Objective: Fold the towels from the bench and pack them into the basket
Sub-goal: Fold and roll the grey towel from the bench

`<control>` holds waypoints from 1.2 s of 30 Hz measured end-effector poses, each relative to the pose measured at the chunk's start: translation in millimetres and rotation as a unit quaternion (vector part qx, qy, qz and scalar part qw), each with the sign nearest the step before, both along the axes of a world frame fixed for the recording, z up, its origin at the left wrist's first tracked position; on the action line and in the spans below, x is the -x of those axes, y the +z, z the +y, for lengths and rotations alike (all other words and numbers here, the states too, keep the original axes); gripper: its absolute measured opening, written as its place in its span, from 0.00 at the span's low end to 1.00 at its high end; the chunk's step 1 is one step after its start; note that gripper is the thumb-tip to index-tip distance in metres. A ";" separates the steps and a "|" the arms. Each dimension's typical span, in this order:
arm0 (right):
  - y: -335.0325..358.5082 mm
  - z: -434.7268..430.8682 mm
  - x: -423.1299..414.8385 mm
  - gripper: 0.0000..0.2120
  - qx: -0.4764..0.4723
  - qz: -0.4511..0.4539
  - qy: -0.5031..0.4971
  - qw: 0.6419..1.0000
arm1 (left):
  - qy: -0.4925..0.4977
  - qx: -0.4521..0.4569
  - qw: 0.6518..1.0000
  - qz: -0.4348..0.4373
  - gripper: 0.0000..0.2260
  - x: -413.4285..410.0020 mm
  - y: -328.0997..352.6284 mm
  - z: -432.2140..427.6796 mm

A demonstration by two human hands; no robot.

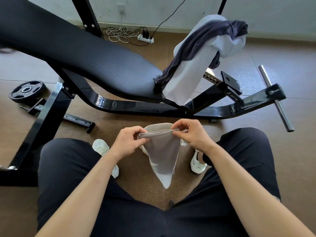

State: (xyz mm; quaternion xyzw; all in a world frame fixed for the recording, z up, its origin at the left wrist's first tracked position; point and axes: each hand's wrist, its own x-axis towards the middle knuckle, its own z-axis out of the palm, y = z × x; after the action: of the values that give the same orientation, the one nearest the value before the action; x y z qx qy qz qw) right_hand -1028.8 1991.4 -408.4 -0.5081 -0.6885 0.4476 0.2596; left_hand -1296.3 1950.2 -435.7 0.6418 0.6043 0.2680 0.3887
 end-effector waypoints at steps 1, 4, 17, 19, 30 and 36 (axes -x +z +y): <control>-0.5 0.6 0.0 0.08 -0.011 -0.013 -0.005 1.000 | 0.024 0.006 0.998 -0.054 0.05 0.4 3.4 -0.5; -2.0 1.5 1.8 0.10 -0.016 -0.042 0.006 0.999 | 0.076 0.022 0.985 -0.155 0.06 -1.4 8.7 -2.1; 2.2 -16.9 50.2 0.20 -0.094 -0.075 0.119 0.986 | 0.062 0.016 0.977 -0.202 0.09 -15.3 16.8 -5.8; 1.3 -16.2 51.7 0.17 -0.099 -0.071 0.109 0.987 | 0.079 0.018 0.974 -0.212 0.10 -13.5 15.3 -5.3; 29.6 -11.0 24.9 0.13 -0.082 0.096 0.005 0.992 | -0.046 0.111 0.985 -0.126 0.09 -18.6 -12.7 -6.2; 39.6 -1.3 2.7 0.13 -0.110 0.182 -0.070 0.975 | -0.056 0.110 0.990 -0.070 0.13 -32.5 -30.9 -8.2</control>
State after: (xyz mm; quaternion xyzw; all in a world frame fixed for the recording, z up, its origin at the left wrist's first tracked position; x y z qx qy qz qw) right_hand -1031.6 1990.1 -368.8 -0.4331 -0.6374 0.4353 0.4654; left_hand -1263.8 1942.0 -466.6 0.6080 0.5640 0.2222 0.5128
